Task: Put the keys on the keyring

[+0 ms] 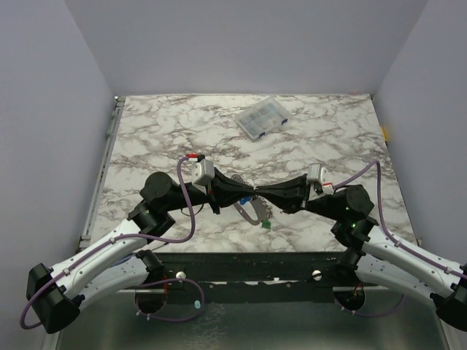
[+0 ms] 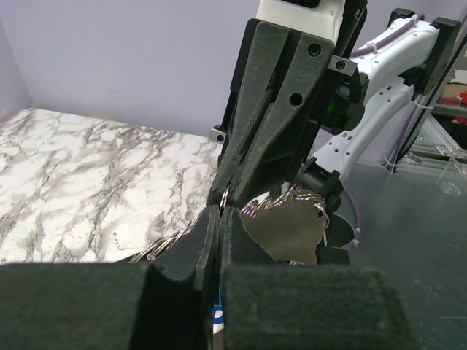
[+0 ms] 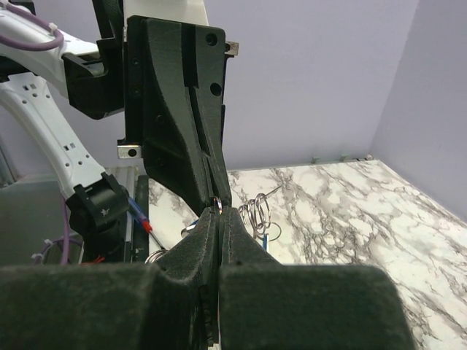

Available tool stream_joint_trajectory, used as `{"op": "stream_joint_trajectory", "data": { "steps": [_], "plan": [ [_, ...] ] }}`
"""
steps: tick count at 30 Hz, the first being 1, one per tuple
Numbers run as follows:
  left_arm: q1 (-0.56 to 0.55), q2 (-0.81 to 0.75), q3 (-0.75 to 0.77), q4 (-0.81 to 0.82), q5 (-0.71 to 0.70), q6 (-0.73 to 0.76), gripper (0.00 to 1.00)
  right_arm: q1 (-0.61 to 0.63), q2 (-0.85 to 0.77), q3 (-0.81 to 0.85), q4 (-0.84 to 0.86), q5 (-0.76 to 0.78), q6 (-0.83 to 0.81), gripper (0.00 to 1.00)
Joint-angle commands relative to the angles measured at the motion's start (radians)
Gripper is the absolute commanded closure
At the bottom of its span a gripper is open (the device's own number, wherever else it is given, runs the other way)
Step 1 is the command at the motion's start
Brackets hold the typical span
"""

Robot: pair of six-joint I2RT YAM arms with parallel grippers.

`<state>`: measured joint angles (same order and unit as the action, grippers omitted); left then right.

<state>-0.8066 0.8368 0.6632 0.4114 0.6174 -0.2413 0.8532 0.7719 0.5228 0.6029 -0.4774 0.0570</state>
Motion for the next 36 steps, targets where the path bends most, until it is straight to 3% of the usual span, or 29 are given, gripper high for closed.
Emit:
{"op": "stream_joint_trajectory", "data": {
  "steps": [1, 12, 23, 36],
  "plan": [
    [-0.011, 0.017, 0.003, -0.008, -0.013, 0.005, 1.00, 0.001, -0.007, 0.022, 0.089, -0.053, 0.021, 0.99],
    [-0.011, 0.031, 0.072, -0.146, -0.044, 0.067, 1.00, 0.001, -0.007, 0.021, 0.053, -0.076, 0.008, 0.98],
    [-0.011, 0.038, 0.161, -0.323, -0.045, 0.156, 1.00, 0.001, 0.014, 0.059, -0.076, -0.080, -0.027, 0.75],
    [-0.010, 0.069, 0.216, -0.432, -0.025, 0.216, 1.00, 0.001, 0.113, 0.229, -0.510, -0.066, -0.221, 0.65]
  ]
}}
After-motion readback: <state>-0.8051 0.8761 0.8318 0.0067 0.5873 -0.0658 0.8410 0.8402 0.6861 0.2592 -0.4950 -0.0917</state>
